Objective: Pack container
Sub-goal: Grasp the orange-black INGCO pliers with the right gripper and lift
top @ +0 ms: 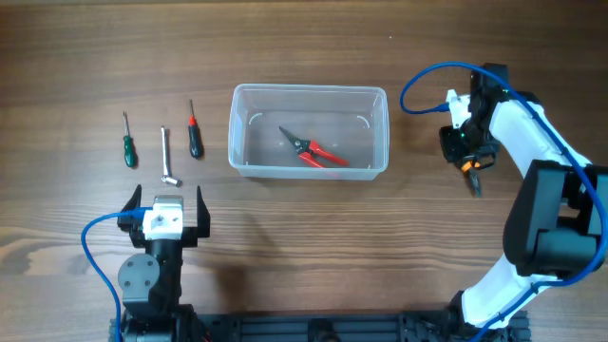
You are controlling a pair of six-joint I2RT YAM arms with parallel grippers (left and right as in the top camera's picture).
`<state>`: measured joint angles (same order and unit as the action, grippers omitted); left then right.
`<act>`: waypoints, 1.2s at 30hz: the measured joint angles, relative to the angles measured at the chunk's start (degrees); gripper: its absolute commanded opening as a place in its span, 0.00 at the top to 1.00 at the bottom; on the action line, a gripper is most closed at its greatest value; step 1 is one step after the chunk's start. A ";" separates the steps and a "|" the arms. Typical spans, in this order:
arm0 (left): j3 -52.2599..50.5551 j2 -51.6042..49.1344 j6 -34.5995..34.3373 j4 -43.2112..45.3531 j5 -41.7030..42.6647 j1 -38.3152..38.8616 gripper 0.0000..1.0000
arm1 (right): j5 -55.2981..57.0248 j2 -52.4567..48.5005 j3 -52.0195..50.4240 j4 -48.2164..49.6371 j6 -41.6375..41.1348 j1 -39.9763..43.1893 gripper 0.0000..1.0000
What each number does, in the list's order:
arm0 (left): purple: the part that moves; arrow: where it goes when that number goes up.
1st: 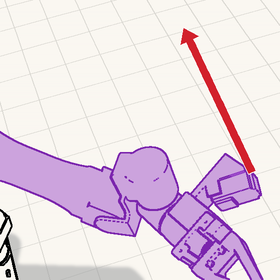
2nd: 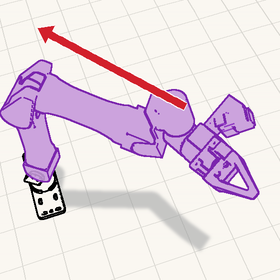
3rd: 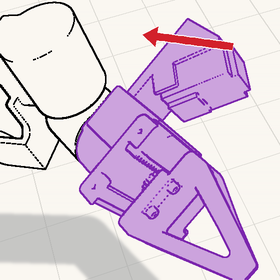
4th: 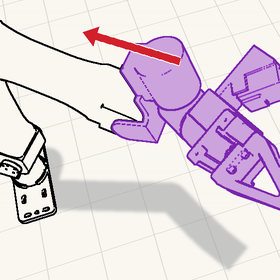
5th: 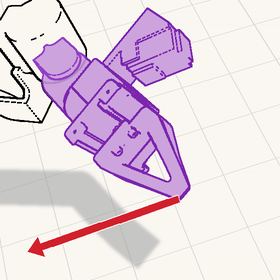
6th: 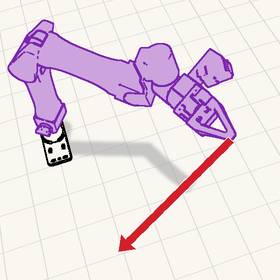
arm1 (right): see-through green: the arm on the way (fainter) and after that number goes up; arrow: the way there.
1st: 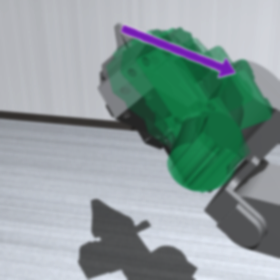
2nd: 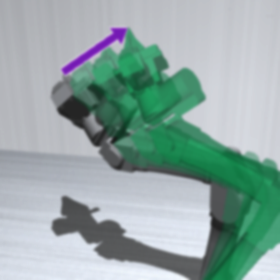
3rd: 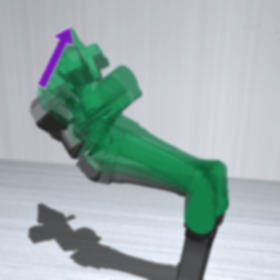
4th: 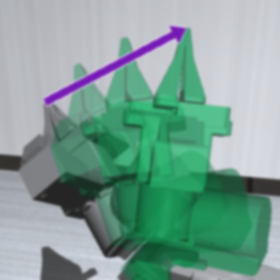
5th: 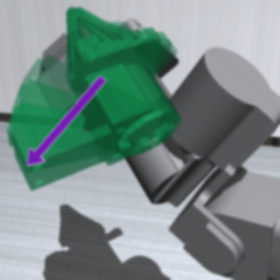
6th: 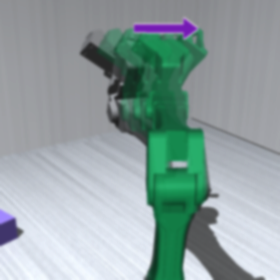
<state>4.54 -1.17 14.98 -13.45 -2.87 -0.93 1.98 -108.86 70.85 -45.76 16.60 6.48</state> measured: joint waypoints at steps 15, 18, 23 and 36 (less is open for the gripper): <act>0.00 0.00 0.00 0.00 0.00 0.00 0.00 | 1.53 -0.26 0.00 4.63 4.83 0.00 0.54; 0.00 0.00 0.00 0.00 0.00 0.00 0.00 | 1.51 -2.03 0.00 4.72 5.25 0.00 0.54; 0.00 0.00 0.00 0.00 0.00 0.00 0.00 | 1.25 -3.74 0.24 5.20 5.66 0.00 0.53; 0.00 0.00 0.00 0.00 0.00 0.00 0.00 | -0.22 -4.28 0.83 4.81 5.18 -0.04 0.96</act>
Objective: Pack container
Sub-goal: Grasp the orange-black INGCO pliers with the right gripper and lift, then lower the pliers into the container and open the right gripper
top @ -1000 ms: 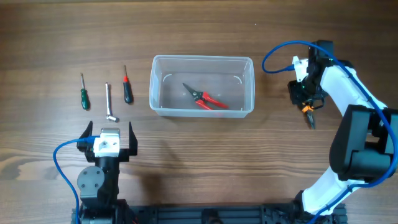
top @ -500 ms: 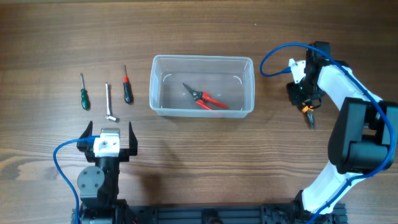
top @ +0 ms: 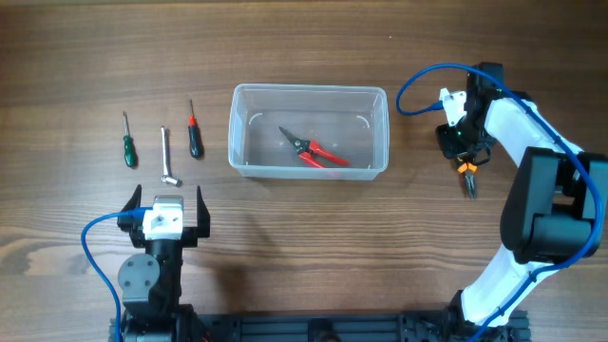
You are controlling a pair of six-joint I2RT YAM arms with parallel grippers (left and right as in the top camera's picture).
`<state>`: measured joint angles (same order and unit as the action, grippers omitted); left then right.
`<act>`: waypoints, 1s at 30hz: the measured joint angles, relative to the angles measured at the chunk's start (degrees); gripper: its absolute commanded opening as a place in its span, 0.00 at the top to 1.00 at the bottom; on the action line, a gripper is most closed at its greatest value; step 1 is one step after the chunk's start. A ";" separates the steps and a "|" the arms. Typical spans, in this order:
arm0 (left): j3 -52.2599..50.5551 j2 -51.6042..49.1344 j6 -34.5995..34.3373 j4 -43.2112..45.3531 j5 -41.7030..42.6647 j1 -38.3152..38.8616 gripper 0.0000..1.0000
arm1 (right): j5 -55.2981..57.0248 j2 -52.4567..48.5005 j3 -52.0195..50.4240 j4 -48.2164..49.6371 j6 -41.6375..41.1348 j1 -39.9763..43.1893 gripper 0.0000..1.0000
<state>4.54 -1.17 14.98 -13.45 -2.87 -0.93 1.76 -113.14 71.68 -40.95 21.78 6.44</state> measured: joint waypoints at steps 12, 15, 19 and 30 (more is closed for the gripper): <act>0.00 0.00 0.00 0.00 0.00 0.00 0.00 | 0.00 -1.57 10.67 -13.27 -5.49 0.00 0.96; 0.00 0.00 0.00 0.00 0.00 0.00 0.00 | -0.04 -1.44 19.41 -15.96 -5.75 0.00 0.96; 0.00 0.00 0.00 0.00 0.00 0.00 0.00 | -2.21 -1.05 29.40 -20.48 -5.88 -0.11 0.96; 0.00 0.00 0.00 0.00 0.02 0.00 0.00 | -12.04 5.09 44.89 -23.52 7.06 -20.90 0.96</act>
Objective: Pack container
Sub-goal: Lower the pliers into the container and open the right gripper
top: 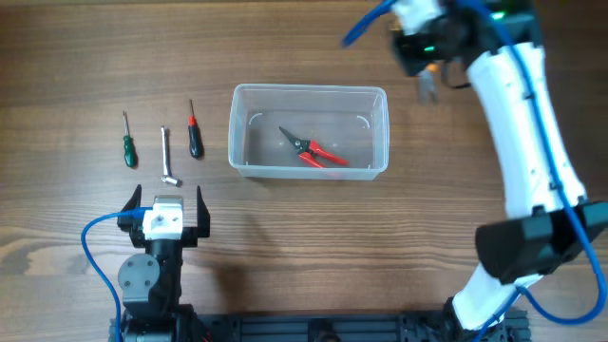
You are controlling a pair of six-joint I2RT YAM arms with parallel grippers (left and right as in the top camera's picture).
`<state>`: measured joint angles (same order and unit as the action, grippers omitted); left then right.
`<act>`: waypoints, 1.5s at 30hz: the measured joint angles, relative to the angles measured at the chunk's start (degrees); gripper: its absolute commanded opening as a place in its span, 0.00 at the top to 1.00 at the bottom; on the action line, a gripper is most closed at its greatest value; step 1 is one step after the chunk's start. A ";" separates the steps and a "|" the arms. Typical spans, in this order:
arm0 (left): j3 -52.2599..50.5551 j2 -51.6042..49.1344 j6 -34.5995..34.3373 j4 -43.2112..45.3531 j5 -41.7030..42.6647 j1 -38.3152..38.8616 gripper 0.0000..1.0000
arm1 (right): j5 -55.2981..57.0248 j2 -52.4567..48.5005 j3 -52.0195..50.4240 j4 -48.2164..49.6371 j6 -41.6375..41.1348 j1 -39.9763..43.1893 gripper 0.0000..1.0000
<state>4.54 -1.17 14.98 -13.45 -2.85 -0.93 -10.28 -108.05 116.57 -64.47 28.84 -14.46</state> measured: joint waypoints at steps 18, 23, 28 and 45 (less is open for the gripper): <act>0.00 0.00 0.00 0.00 -0.02 0.00 0.00 | -5.49 -5.42 -7.48 0.66 8.37 -18.03 0.96; 0.00 0.00 0.00 0.00 -0.02 0.00 0.00 | -5.79 -13.40 -10.40 0.57 12.26 -18.03 0.96; 0.00 0.00 0.00 0.00 -0.02 0.00 0.00 | -5.81 -16.52 -10.43 0.61 13.49 -18.03 0.96; 0.00 0.00 0.00 0.00 -0.02 0.00 0.00 | -5.84 -23.71 -10.43 1.09 14.16 -17.97 0.72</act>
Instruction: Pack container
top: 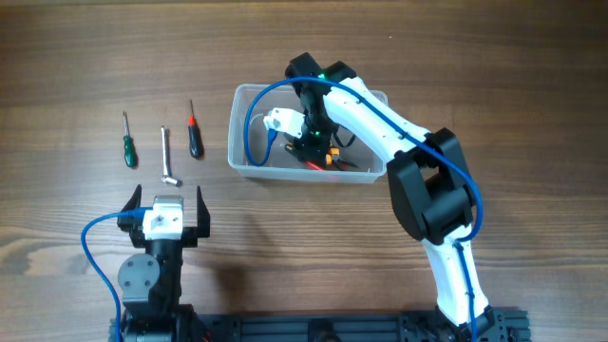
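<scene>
A clear plastic container point(239, 133) sits mid-table. My right gripper point(315, 144) reaches down into it from the far side, shut on orange-handled pliers point(332, 156) whose handles peek out beside the fingers. Red-handled pliers point(348, 165) lie on the container floor, mostly hidden under the arm. Left of the container lie a green screwdriver point(128, 144), a silver L-shaped wrench point(166, 158) and a red-and-black screwdriver point(194, 136). My left gripper point(168, 211) rests open near the front edge, below these tools.
The right arm's blue cable point(255, 119) loops over the container's left half. The left arm's base and its cable point(95, 249) stand at the front left.
The right gripper was high above the table's far right, beyond the container, with the pliers. It is now down inside the container, over the red-handled pliers. The left arm has not moved.
The right gripper stood on the table right of the container, at an orange-handled tool. It then held that tool there, then held it high at the far right. Now the tool is inside the container with the gripper. The left tools stayed put.
</scene>
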You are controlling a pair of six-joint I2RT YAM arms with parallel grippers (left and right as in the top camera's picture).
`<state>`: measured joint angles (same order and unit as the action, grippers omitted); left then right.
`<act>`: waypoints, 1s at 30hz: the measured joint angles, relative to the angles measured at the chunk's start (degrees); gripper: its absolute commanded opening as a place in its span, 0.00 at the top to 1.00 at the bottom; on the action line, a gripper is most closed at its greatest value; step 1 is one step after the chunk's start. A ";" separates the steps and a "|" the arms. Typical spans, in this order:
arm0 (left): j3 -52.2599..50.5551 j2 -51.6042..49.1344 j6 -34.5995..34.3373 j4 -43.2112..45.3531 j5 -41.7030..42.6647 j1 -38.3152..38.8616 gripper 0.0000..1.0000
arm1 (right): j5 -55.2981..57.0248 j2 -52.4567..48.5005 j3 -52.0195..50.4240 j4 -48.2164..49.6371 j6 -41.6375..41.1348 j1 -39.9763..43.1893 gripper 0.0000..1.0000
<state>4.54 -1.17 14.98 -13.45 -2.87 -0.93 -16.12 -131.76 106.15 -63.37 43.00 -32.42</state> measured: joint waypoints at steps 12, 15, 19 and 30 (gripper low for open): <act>0.00 0.00 0.00 0.00 0.00 0.00 0.00 | -0.11 -0.04 4.79 -4.52 -6.16 0.00 0.59; 0.00 0.00 0.00 0.00 0.00 0.00 0.00 | -0.15 0.11 8.76 -4.57 -7.23 0.00 0.58; 0.00 0.00 0.00 0.00 0.00 0.00 0.00 | 0.13 1.68 12.59 -4.68 -10.27 0.00 0.61; 0.00 0.00 0.00 0.00 0.02 0.00 0.00 | 22.51 12.41 19.37 -3.08 -38.71 15.61 0.53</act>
<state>4.54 -1.17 14.98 -13.45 -2.85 -0.93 6.39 -119.35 125.51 -66.46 4.29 -16.82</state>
